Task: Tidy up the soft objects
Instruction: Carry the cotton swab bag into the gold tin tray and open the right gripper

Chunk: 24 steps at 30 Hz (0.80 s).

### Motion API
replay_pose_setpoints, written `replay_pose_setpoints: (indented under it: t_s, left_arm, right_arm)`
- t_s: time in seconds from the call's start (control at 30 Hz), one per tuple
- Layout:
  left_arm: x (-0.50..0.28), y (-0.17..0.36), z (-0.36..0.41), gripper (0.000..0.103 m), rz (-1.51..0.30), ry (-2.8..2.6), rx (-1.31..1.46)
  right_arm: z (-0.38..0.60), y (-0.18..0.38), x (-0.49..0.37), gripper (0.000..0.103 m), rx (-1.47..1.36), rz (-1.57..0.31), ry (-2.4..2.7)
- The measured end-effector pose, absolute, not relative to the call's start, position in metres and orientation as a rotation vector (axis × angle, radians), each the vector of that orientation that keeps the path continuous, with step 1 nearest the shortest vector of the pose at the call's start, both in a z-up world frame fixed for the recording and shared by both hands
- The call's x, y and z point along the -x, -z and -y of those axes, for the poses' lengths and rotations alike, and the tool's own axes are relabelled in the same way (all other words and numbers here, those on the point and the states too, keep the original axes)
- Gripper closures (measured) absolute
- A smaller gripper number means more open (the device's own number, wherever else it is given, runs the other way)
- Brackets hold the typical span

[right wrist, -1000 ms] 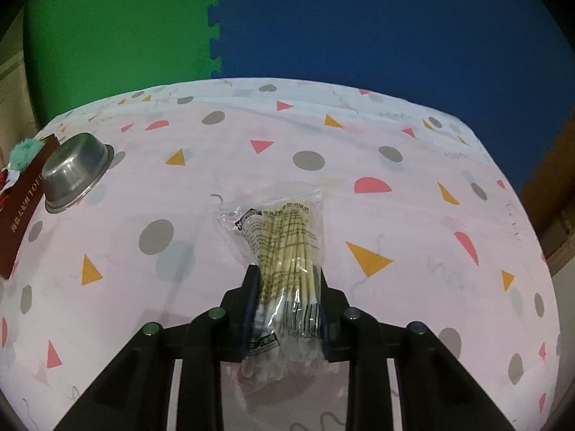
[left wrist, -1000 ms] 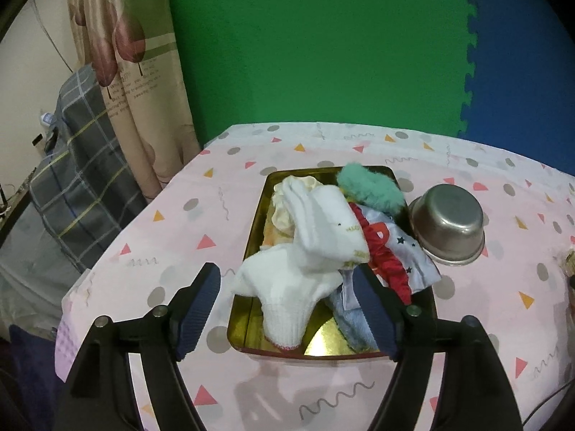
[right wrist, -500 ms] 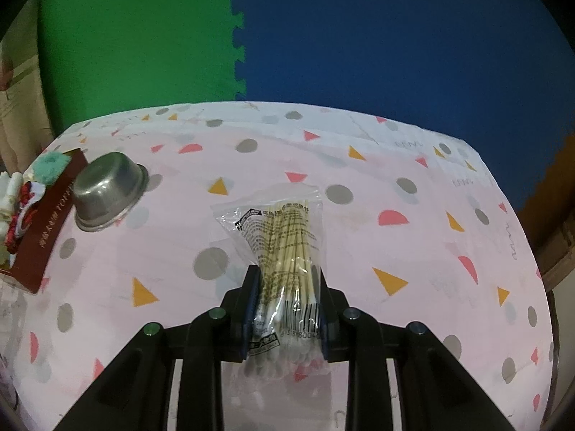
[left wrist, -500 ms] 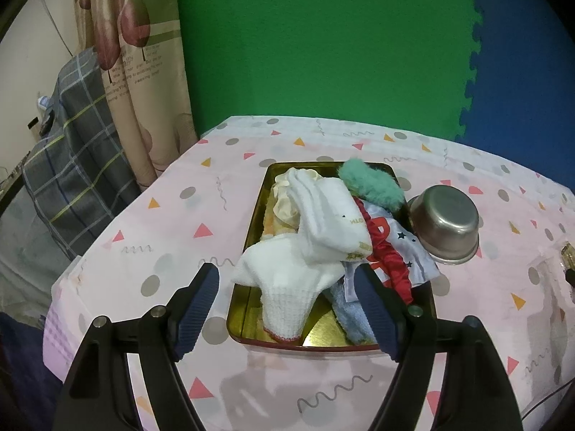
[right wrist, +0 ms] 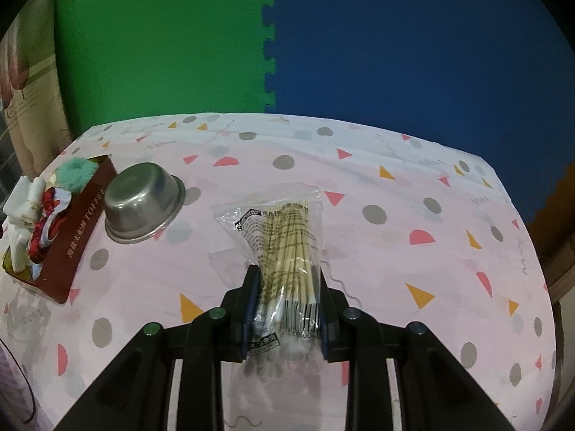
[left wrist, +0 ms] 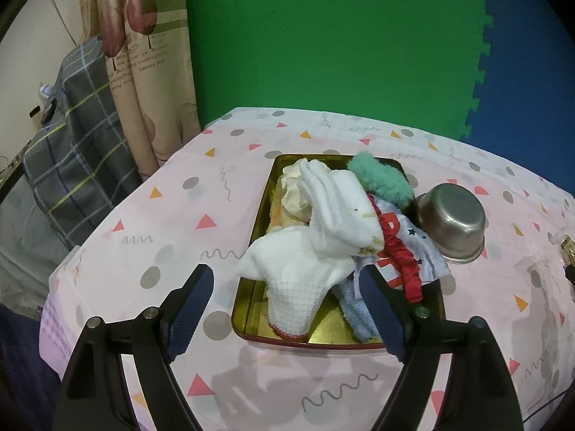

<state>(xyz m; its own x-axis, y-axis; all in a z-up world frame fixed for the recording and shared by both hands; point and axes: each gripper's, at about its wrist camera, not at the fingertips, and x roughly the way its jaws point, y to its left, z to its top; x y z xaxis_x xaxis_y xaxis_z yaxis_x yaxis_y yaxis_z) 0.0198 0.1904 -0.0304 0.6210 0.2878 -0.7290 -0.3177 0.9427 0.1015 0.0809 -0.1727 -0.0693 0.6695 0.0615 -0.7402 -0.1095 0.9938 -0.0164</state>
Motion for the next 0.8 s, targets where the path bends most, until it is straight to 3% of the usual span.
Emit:
replay_pose_setpoints:
  t_s: [0.8]
  left_arm:
    - [-0.016, 0.031, -0.218, 0.022, -0.827, -0.415, 0.075]
  right_arm:
    - [0.097, 0.040, -0.077, 0.076, 0.087, -0.791, -0.219]
